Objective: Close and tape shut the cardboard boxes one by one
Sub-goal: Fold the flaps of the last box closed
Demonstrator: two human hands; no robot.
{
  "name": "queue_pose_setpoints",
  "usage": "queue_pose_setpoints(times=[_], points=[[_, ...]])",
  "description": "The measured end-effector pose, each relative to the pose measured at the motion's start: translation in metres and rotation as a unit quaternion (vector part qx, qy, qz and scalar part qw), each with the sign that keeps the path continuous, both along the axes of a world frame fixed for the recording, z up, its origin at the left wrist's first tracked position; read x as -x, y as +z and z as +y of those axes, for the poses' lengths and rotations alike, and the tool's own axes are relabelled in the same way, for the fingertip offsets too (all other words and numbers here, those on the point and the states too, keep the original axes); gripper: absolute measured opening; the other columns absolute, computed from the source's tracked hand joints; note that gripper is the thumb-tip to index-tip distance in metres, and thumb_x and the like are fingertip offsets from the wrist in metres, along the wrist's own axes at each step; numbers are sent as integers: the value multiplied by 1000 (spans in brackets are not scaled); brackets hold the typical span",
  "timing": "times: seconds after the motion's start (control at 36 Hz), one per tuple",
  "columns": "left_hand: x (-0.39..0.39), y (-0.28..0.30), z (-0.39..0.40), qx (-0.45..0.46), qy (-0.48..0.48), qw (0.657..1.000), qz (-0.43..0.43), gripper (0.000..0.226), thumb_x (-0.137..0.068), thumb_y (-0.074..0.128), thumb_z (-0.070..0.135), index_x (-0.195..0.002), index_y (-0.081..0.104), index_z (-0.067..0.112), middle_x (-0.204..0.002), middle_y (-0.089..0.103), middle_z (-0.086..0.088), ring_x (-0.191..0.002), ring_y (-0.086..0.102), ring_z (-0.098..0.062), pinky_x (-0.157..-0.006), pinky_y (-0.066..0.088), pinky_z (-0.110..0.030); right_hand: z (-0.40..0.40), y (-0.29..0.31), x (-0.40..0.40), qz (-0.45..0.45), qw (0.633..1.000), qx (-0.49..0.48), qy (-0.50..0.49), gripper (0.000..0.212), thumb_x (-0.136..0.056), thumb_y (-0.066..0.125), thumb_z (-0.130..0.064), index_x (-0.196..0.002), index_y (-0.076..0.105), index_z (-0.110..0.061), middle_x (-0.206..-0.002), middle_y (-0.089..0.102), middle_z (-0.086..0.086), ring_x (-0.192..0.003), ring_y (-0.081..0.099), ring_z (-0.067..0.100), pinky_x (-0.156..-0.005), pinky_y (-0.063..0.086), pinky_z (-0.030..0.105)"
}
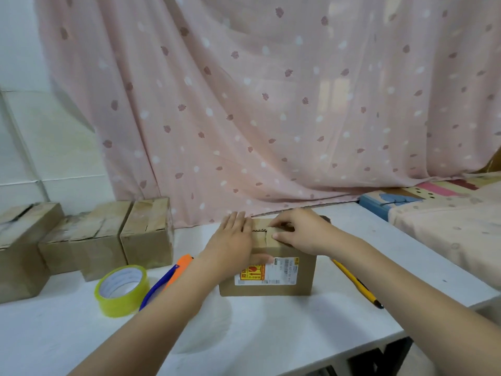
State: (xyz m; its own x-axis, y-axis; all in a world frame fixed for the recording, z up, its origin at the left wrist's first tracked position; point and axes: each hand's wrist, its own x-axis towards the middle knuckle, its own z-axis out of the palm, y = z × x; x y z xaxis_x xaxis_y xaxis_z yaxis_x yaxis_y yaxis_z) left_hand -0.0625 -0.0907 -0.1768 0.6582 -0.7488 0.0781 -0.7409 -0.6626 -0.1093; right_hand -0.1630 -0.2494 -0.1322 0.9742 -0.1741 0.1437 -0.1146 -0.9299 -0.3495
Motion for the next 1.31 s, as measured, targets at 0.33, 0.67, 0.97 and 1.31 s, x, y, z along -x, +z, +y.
queue_pose_setpoints(times=[0.33,0.67,0.97,1.31], points=[[9,-6,-5,44,25,999,-1,100,-84,36,82,-159,1,25,-160,14,-29,-149,13,-40,-122,9,-48,4,-14,13,-63,997,33,8,55,-90,71,-33,-142,51,-31,-135,61,-9,-124,53,17,-102,44,33],[9,-9,-4,70,26,997,-11,83,-82,38,82,-141,27,25,-151,33,-23,-143,27,-39,-121,18,-47,-1,-37,4,48,990,128,25,54,-109,34,-29,-159,19,-16,-168,4,4,-155,3,20,-124,-6,47],[10,-9,-6,66,30,997,-15,82,-83,39,81,-141,28,24,-155,26,-24,-146,22,-38,-123,12,-46,4,-46,8,26,985,170,27,60,-108,29,-44,-159,18,-15,-167,15,-3,-154,4,13,-124,-6,45],[4,-5,-4,40,6,999,29,86,-86,42,78,-146,20,20,-158,13,-31,-149,12,-42,-123,8,-50,5,-44,4,36,978,205,24,57,-109,27,-41,-159,16,-16,-168,6,1,-155,-3,18,-122,-9,50]])
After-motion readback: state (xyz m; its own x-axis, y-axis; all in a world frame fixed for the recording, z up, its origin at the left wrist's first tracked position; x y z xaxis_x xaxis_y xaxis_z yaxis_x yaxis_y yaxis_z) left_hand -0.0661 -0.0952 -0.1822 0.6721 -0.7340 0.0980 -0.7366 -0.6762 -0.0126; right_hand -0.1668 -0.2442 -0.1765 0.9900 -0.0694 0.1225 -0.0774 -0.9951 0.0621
